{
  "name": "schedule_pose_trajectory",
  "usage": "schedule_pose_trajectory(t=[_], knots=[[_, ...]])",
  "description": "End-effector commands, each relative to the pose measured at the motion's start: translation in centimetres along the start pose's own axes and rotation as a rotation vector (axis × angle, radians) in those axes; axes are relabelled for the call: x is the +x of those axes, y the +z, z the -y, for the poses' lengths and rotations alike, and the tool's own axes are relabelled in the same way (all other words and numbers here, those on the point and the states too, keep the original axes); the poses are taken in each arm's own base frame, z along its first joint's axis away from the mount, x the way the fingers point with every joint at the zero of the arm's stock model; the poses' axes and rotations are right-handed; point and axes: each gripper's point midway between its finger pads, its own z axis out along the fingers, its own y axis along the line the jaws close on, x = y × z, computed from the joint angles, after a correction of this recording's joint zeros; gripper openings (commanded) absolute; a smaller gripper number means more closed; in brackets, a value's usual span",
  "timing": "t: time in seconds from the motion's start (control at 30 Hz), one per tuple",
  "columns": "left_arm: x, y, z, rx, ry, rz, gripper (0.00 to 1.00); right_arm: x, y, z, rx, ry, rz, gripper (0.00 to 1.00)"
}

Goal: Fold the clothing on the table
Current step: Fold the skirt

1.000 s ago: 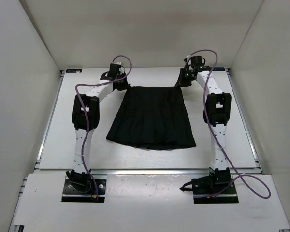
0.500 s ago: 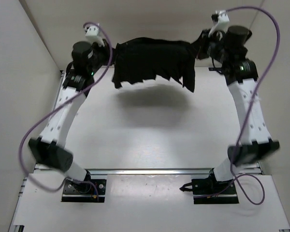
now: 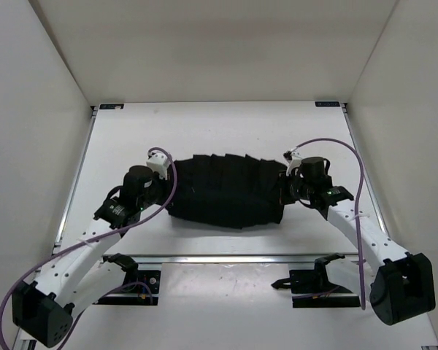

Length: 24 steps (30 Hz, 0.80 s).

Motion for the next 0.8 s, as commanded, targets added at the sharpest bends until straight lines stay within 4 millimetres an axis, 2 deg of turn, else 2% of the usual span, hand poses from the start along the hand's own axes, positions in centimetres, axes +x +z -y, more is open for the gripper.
schedule_pose_trajectory(t=[0.0, 0.07, 0.1, 0.17, 0.27, 0.3, 0.43, 0.47, 0.5, 0.53, 0.57, 0.6, 0.63, 0.7, 0.77], knots=[[-1.8, -1.3, -2.1, -0.095, -0.085, 0.078, 0.0, -4.2, 0.1, -0.6, -0.058, 0.002, 0.154, 0.0], [-0.9, 0.2, -2.9, -0.116, -0.139, 0.022, 0.0, -3.7, 1.9, 1.0, -0.043, 0.033, 0.108, 0.0], [-0.8, 0.7, -3.2, -0.117, -0.16, 0.015, 0.0, -4.4, 2.0, 1.2, -0.043, 0.023, 0.111, 0.0], [1.1, 2.5, -4.2, -0.156, -0.205, -0.052, 0.0, -3.9, 3.9, 2.7, -0.031, 0.045, 0.039, 0.0], [1.1, 3.9, -5.6, -0.208, -0.254, -0.055, 0.0, -7.2, 5.3, 2.9, -0.069, 0.027, 0.034, 0.0], [0.8, 4.0, -6.7, -0.252, -0.265, -0.043, 0.0, -7.7, 5.7, 3.0, -0.079, 0.023, 0.033, 0.0], [-0.7, 4.7, -8.2, -0.294, -0.289, -0.012, 0.0, -11.7, 8.4, 3.5, -0.107, -0.02, 0.029, 0.0], [-1.9, 5.0, -8.5, -0.309, -0.288, 0.006, 0.0, -11.8, 9.3, 4.0, -0.108, -0.003, 0.007, 0.0], [-2.3, 5.4, -9.1, -0.335, -0.292, 0.001, 0.0, -13.8, 9.4, 3.6, -0.126, -0.034, 0.037, 0.01], [-3.1, 5.5, -9.4, -0.347, -0.292, 0.025, 0.0, -14.6, 10.3, 3.9, -0.13, -0.037, 0.031, 0.0], [-3.0, 6.3, -9.8, -0.355, -0.292, 0.015, 0.0, -15.2, 11.3, 4.4, -0.129, -0.041, 0.026, 0.0], [-3.7, 7.1, -10.1, -0.36, -0.299, 0.024, 0.0, -14.7, 12.5, 5.3, -0.126, -0.026, -0.002, 0.0], [-3.9, 7.4, -10.8, -0.37, -0.31, 0.031, 0.0, -16.2, 12.7, 5.7, -0.128, -0.038, 0.018, 0.0], [-3.7, 9.1, -12.0, -0.408, -0.324, 0.022, 0.0, -17.1, 14.2, 6.6, -0.126, -0.053, 0.007, 0.0], [-3.8, 10.5, -13.5, -0.457, -0.342, 0.029, 0.0, -19.1, 16.3, 8.6, -0.113, -0.072, 0.008, 0.0]])
